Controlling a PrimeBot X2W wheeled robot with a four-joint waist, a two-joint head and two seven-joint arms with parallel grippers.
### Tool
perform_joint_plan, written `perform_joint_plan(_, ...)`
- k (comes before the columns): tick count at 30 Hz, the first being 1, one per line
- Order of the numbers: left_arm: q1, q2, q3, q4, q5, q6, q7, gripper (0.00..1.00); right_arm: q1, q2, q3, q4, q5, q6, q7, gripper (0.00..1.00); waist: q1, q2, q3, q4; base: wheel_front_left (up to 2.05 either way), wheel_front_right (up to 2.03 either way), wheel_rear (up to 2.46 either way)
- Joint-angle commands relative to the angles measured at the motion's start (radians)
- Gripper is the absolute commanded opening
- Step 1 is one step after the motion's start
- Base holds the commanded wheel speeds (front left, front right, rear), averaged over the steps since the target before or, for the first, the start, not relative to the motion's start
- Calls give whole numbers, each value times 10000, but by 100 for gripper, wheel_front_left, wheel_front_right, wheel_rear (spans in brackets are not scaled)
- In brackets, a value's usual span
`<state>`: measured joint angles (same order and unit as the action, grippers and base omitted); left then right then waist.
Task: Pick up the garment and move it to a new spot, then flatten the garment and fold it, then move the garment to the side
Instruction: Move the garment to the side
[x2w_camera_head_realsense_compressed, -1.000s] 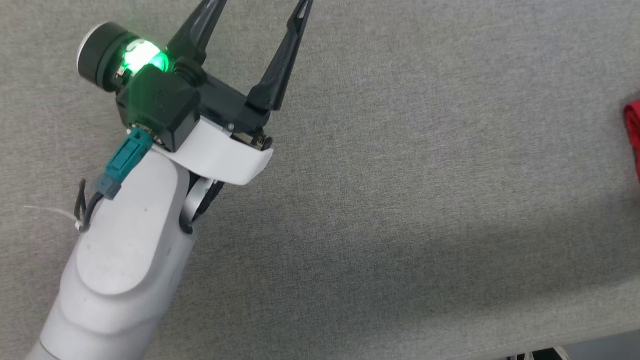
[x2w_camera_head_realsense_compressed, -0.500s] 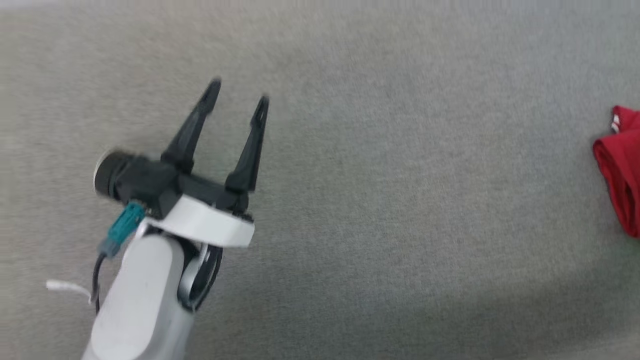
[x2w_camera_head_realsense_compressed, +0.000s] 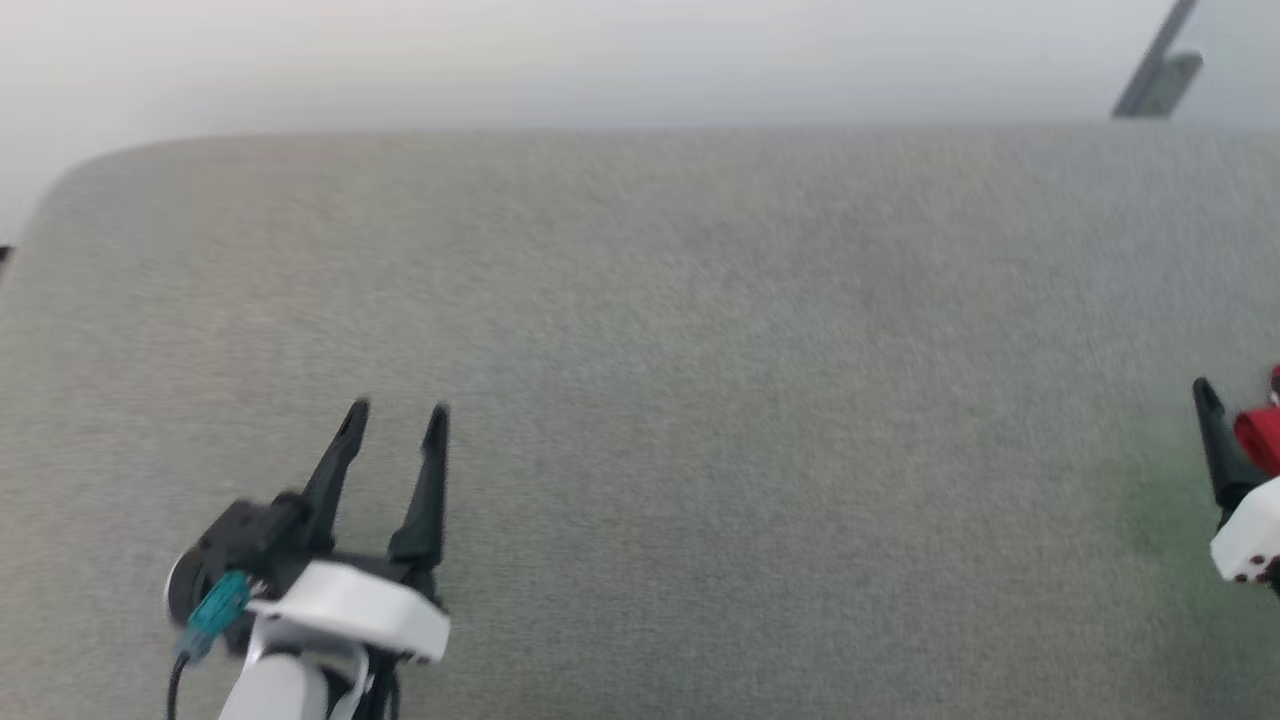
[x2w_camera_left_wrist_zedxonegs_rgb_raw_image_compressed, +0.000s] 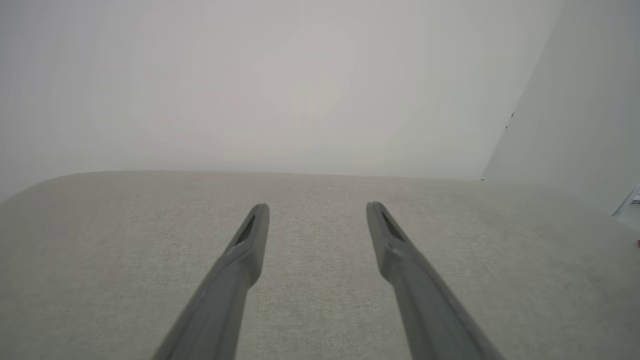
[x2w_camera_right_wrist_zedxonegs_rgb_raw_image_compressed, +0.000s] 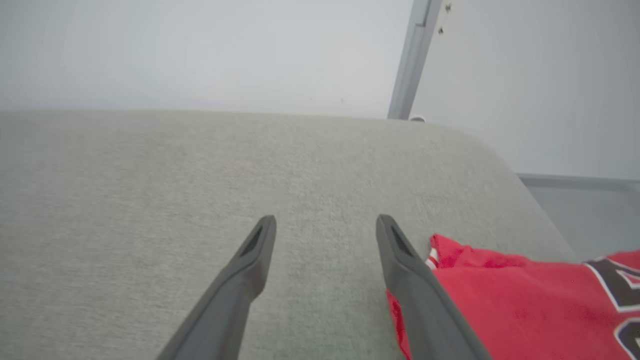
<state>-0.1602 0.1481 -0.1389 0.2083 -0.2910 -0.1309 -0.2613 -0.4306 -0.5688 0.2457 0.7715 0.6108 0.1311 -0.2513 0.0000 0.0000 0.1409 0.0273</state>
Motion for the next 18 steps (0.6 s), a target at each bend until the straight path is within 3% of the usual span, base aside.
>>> perform_joint_plan(1,334,-36,267,89,32,10,-51,100,350,182,-223,-250,-263,-8,-116,100,0,0,-696,539,0,0,0)
perform_joint_plan(10,1239,-193,920,73,103,10,-51,100,2296,1529,-2613,-3111,-1227,-8,-139,100,0,0,-1383,909,0,0,0)
perform_joint_plan(18,1834,-182,1154,-302,134,10,-51,100,4222,2699,-3818,-5682,-2068,-8,-142,100,0,0,-1547,848,0,0,0)
